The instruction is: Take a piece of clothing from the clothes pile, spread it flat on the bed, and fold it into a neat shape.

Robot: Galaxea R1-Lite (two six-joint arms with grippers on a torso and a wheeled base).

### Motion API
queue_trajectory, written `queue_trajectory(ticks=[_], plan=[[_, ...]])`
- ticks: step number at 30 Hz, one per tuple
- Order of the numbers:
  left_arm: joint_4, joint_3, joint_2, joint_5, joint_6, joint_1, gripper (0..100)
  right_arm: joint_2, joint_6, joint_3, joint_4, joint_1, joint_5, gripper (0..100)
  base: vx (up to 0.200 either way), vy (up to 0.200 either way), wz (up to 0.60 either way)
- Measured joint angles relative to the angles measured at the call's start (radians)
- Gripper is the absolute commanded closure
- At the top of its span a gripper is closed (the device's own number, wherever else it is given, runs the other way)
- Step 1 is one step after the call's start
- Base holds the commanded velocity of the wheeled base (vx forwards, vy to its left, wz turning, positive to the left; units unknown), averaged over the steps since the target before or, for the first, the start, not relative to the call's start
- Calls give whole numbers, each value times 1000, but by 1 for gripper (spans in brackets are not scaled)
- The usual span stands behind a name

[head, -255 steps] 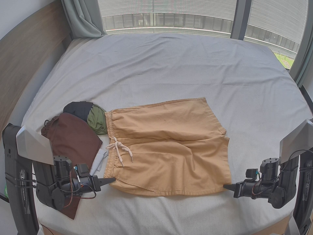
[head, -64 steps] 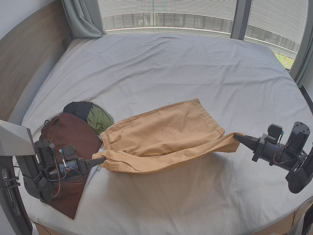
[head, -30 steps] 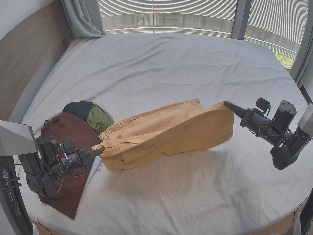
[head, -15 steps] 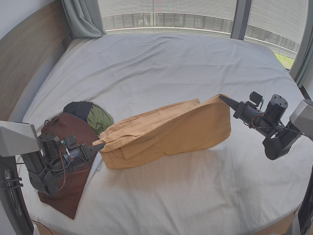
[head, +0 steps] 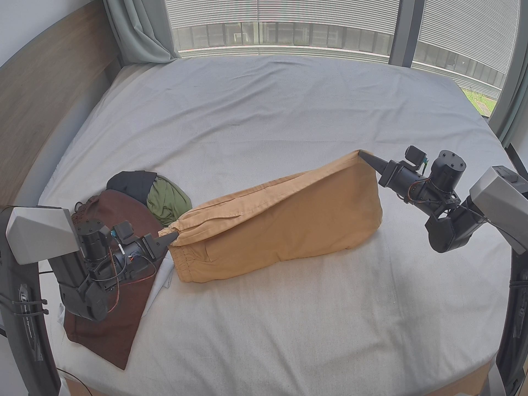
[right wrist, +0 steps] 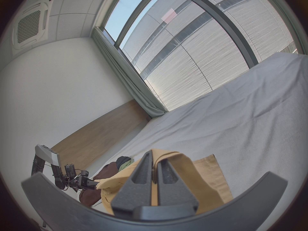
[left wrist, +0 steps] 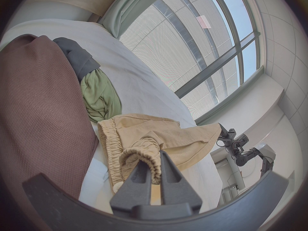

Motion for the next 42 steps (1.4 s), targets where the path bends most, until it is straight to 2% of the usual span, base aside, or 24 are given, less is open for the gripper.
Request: queue_trajectory(ticks=[6, 21, 28, 29, 30, 42], plan=[[0, -39, 24, 28, -44, -13, 100, 51, 4, -81, 51, -4, -7, 100, 0, 0, 0], [-1, -98, 76, 88, -49, -45, 100, 132, 2, -182, 93, -6, -10, 100, 0, 0, 0], [-1, -115, 89, 93, -50, -41, 100, 159, 2, -225, 116, -7, -10, 100, 0, 0, 0], [-1, -117, 90, 93, -50, -40, 100, 162, 2, -231, 117, -7, -9, 0, 0, 0, 0], [0, -119, 91, 93, -50, -39, 0, 165, 2, -237, 118, -7, -10, 0, 0, 0, 0], [-1, -147, 98, 116, -48, -22, 0, 193, 2, -269, 124, 3, -37, 0, 0, 0, 0]])
